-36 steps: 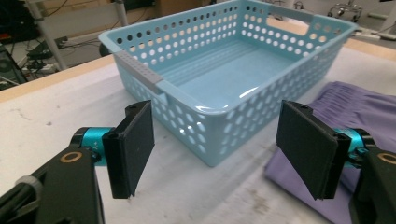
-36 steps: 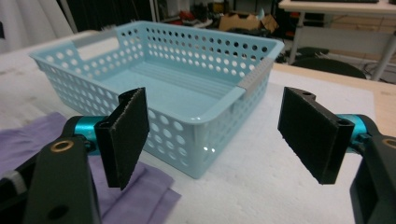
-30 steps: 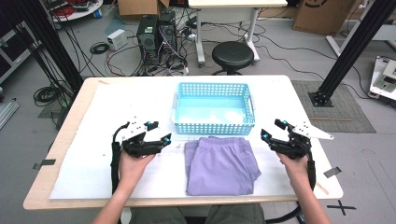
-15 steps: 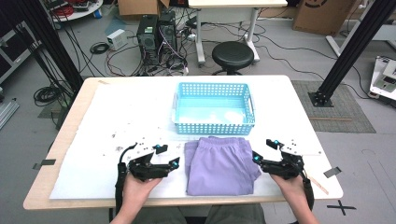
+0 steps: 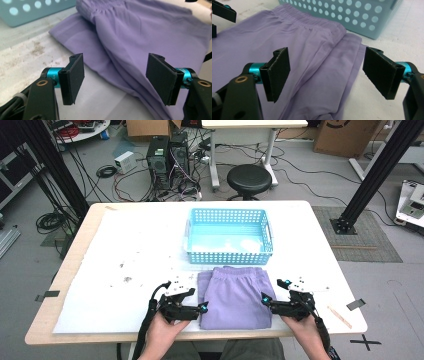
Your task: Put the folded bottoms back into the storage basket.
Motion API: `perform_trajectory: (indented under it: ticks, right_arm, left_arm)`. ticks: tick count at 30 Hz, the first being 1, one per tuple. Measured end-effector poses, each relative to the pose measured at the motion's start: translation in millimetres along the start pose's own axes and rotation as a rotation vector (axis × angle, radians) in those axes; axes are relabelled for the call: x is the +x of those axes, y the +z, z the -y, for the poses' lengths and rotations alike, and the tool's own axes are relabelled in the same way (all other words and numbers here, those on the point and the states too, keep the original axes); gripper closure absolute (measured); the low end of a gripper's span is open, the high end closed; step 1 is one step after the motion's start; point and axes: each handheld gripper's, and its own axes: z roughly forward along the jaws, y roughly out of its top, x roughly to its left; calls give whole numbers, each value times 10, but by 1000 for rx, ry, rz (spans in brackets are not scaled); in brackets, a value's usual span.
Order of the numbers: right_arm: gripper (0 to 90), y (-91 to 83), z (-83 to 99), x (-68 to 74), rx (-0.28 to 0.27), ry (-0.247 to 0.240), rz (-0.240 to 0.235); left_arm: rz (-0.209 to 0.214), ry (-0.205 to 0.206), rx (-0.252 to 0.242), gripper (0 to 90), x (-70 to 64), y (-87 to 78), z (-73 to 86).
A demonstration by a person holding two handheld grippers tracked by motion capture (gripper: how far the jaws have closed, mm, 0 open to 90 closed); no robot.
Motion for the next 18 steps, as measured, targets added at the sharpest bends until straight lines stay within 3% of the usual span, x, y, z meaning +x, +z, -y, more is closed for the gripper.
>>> perform_trajectory:
  ticks: [7, 12, 14, 17, 18]
  right_arm:
    - [223, 71, 36, -21, 97, 15, 3]
    - [231, 108, 60, -36, 166, 29, 21]
    - [232, 114, 69, -49, 185, 56, 2]
    - [231, 131, 82, -57, 223, 118, -38]
    - [231, 131, 82, -57, 223, 118, -38]
  left_arm:
    - [-5, -45, 83, 310, 49, 65, 47]
    - [3, -72, 75, 318, 63, 60, 45]
    - [8, -81, 74, 318, 70, 60, 45]
    - [42, -131, 54, 317, 94, 73, 47]
    - [42, -131, 54, 317, 94, 73, 47]
